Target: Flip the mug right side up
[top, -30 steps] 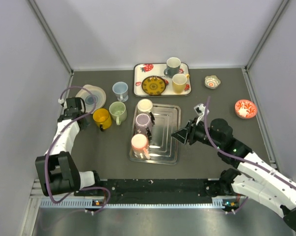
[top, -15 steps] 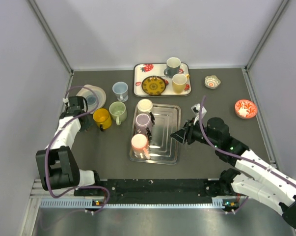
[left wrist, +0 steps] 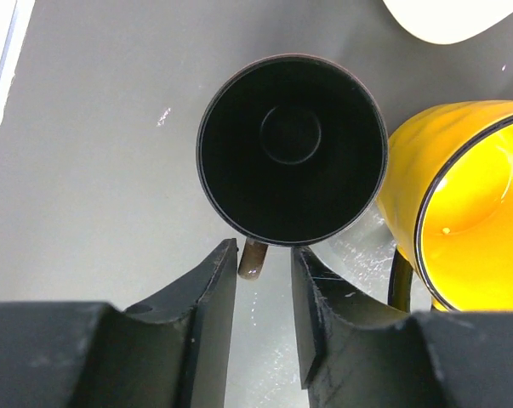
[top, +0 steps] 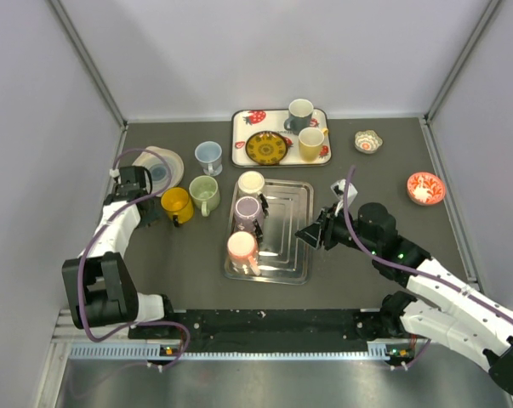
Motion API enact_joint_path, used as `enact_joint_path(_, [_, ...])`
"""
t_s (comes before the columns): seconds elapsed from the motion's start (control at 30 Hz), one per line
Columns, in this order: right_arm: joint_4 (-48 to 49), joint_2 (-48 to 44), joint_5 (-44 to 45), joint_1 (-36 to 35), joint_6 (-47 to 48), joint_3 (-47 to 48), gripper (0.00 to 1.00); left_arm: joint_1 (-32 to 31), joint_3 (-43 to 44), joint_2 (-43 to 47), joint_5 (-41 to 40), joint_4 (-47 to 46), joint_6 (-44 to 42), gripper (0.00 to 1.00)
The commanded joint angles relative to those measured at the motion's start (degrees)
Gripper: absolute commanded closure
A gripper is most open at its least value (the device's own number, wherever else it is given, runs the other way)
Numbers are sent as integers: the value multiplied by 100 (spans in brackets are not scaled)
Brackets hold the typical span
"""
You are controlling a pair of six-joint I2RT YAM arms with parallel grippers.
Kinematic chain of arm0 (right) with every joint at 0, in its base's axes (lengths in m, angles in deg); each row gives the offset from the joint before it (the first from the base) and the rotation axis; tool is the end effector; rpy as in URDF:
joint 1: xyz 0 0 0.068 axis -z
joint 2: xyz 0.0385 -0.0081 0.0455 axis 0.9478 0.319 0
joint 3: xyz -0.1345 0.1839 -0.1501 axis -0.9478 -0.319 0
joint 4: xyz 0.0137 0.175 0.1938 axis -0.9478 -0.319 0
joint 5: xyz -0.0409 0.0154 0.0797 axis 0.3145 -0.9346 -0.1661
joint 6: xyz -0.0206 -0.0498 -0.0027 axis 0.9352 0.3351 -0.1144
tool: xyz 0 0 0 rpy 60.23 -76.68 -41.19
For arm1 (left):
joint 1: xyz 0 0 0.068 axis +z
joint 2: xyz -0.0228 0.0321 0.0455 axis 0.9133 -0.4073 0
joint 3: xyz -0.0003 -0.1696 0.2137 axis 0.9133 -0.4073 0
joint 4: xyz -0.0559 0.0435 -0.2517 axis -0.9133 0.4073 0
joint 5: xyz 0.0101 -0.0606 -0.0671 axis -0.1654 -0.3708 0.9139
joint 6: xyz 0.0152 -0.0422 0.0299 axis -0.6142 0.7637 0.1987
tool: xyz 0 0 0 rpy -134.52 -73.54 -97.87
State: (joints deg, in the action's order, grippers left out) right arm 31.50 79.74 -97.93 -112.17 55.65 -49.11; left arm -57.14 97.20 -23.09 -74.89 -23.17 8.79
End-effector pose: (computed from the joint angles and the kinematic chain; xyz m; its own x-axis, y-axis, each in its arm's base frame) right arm 0.1377 0.1306 0.2731 -0.6221 0.1475 -0.7690 -0.5702 0.5878 0.5740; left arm 0.2599 0.0491 0.2254 -0.7182 -0.4158 -0.5580 -0.5229 0.8515 0.0385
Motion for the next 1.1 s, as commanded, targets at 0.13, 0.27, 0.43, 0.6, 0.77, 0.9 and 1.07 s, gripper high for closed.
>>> enact_joint_path(0.13, [137, -37, 53, -53, 116, 163, 62, -21, 193, 179, -145, -54, 136, 51])
enact_joint_path(0.27, [102, -37, 44, -53, 116, 189, 62, -21, 403, 487, -215, 226, 250, 45])
enact_joint_path(0.43, [41, 34, 53, -45, 177, 303, 62, -161, 773, 1435, -171, 605, 390, 43])
enact_joint_path(0.6, [-47, 95, 132, -53, 221, 400, 62, -2170, 774, 2244, -952, 807, 986, 41])
enact_joint_path(0.77, [-380, 78, 413, -53, 274, 576, 62, -4883, 493, 2412, -2507, 1132, 2190, 39])
enact_joint_path(0.9, [-600, 87, 597, -45, 327, 725, 62, -5803, 413, 2386, -2844, 1457, 3465, 19])
enact_joint_path(1.07, [-794, 244, 756, -53, 414, 901, 62, -5821, -104, 2886, -2098, 1406, 5290, 1])
